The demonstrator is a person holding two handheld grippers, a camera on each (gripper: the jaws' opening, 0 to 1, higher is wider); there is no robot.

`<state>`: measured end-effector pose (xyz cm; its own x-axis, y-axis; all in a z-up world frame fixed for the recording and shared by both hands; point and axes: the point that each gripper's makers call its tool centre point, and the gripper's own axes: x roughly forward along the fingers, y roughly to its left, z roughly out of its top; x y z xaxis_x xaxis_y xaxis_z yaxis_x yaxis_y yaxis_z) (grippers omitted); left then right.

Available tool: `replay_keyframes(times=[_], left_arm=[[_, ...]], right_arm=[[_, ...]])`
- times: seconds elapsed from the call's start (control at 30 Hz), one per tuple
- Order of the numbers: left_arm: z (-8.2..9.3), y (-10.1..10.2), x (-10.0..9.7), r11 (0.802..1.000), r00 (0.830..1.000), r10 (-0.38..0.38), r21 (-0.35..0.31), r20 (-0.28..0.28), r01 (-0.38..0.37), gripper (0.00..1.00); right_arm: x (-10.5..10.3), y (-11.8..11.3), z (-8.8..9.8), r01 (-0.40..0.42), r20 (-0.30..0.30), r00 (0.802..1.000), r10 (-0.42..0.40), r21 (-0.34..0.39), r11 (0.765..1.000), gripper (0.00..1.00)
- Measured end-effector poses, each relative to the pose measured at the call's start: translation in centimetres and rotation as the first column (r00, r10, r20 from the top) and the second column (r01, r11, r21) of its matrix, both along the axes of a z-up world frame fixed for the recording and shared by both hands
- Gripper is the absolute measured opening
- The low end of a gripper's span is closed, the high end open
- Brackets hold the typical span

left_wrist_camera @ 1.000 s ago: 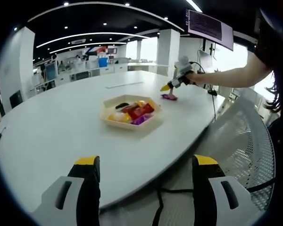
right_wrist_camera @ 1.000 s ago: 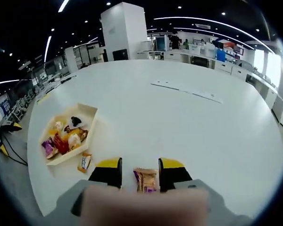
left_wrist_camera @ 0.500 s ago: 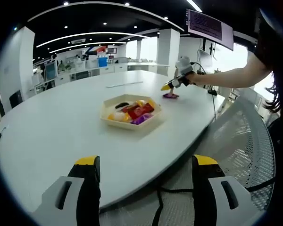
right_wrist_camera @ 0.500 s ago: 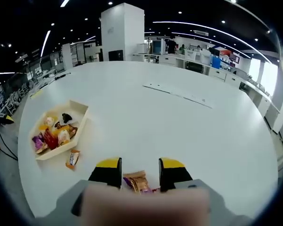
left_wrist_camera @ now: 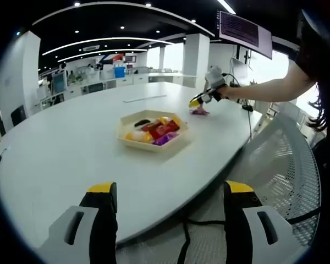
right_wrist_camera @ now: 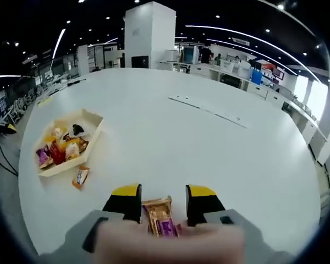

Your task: Place the target food into the container with the food tongs after gripping and lifting it, then release it inside without dropping or visibly crushing the food.

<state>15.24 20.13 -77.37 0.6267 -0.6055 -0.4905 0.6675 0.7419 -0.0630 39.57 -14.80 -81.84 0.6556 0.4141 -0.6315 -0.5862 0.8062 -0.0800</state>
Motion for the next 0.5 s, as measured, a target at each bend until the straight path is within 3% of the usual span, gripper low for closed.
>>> replay_keyframes(times=[0.07, 0.1, 0.13, 0.5], left_arm=[[-0.01, 0.00, 0.00, 1.000, 1.000, 0.000, 0.000, 0.000, 0.000, 0.77], [-0.02, 0.00, -0.01, 1.000, 1.000, 0.000, 0.000, -0.001, 0.000, 0.76], [-0.02, 0.00, -0.02, 1.000, 1.000, 0.000, 0.001, -0.002, 0.000, 0.76], [-0.05, 0.02, -0.02, 1.000, 1.000, 0.001, 0.002, -0.004, -0.001, 0.77]], right_arm=[[-0.22, -0.06, -0.47, 0.001, -0.008, 1.000, -0.001, 0.000, 1.000, 0.31], [-0.02, 0.10, 0.02, 0.008, 0.017, 1.000, -0.008, 0.035, 0.999, 0.31], [-0.25, -0.34, -0.27, 0.026, -0.009, 1.000, -0.025, 0.026, 0.999, 0.30], [-0.16, 0.11, -0.21, 0.003, -0.002, 1.000, -0.003, 0.010, 1.000, 0.25]])
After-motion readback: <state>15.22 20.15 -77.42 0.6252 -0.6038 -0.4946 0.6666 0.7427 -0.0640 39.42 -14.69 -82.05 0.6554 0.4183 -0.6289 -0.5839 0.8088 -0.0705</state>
